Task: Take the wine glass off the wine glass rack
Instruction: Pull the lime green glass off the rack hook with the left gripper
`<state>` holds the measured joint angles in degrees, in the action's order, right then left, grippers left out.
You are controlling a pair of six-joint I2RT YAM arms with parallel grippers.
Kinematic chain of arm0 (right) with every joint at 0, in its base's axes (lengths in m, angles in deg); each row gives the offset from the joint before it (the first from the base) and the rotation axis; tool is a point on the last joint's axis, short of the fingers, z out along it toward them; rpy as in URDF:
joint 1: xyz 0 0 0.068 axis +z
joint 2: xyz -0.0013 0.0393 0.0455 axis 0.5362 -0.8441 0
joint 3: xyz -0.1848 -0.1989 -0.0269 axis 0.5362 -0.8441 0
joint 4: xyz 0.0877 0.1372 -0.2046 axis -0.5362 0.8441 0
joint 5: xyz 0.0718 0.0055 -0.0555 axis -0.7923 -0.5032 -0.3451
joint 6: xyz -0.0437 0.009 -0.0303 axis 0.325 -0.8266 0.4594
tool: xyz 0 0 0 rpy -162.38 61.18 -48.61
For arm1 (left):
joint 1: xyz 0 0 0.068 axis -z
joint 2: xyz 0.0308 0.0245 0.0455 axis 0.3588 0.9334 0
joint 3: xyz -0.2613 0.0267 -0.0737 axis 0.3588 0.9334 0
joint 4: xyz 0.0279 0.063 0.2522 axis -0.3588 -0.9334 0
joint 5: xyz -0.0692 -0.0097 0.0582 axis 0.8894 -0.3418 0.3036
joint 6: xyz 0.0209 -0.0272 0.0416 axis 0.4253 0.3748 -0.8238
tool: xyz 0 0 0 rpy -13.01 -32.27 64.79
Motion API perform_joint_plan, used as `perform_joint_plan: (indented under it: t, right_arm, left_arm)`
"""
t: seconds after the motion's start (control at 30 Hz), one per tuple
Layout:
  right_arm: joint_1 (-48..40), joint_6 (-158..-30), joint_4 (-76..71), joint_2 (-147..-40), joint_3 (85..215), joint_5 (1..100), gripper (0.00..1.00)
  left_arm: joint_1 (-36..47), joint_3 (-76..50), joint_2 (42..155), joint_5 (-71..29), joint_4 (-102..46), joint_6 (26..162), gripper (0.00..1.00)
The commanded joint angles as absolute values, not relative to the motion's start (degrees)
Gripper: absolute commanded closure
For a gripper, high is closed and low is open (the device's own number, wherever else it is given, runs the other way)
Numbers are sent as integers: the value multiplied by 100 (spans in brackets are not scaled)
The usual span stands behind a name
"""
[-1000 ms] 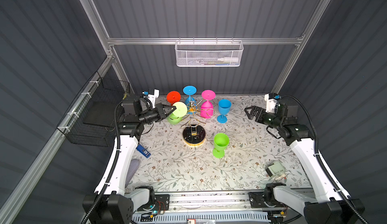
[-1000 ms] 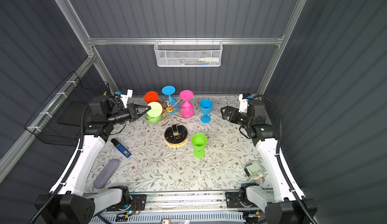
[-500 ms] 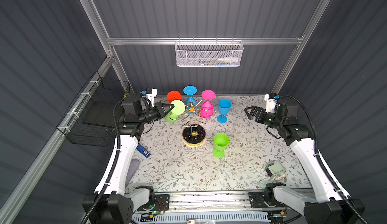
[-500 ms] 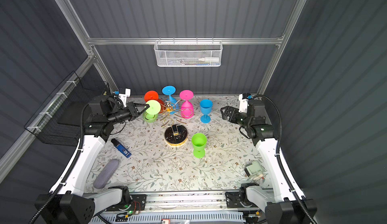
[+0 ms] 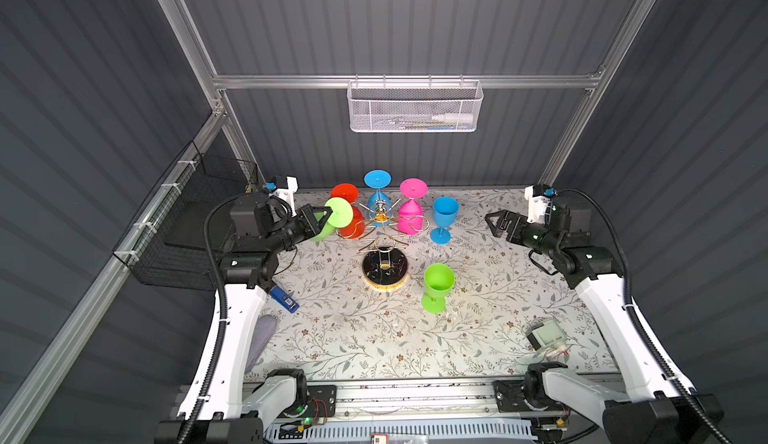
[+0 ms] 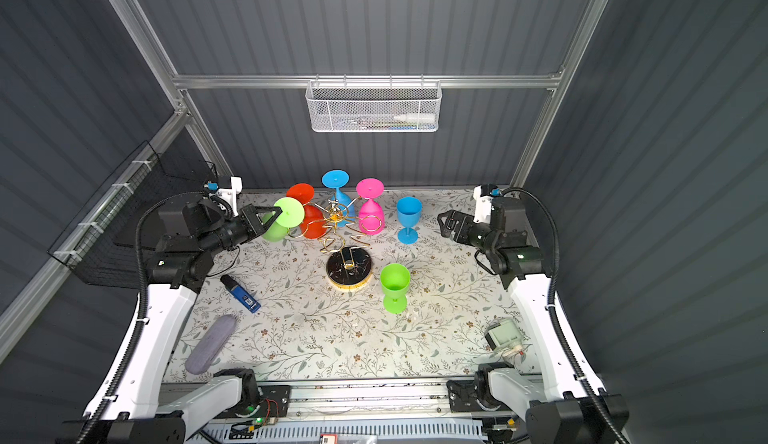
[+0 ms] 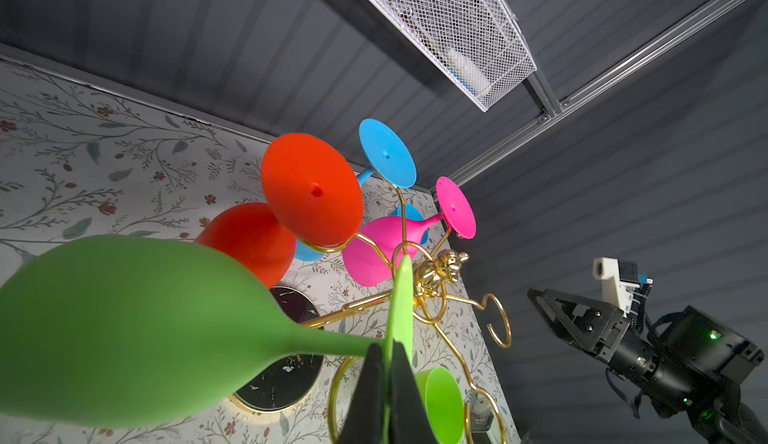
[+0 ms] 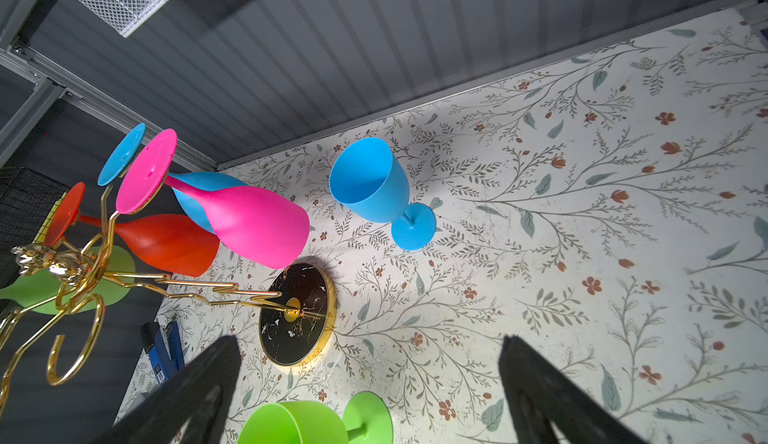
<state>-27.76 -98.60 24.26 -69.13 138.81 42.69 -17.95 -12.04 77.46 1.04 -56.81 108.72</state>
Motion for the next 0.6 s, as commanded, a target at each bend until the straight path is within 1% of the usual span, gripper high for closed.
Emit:
perform_joint_plan:
  t: [0.0, 0.37, 0.53, 0.57]
  right_arm:
    - [-2767, -9762, 2382, -6866, 13899, 4265, 1]
    - [-2768, -9760, 2404, -6815, 13898, 4249, 1]
    - [-2768, -9717, 2394, -6772, 13918, 4224, 1]
    - [-2763, -9709, 2382, -6757, 13916, 4205, 1]
  left_arm:
    - [-1760, -1536, 7529, -236, -6085, 10514, 100]
    - [-1760, -1918, 7226, -496, -6616, 10247, 100]
    - [-1760, -2126, 7181, -190, -6539, 10295, 100]
    - [-1760, -2339, 7184, -82, -6499, 10316, 100]
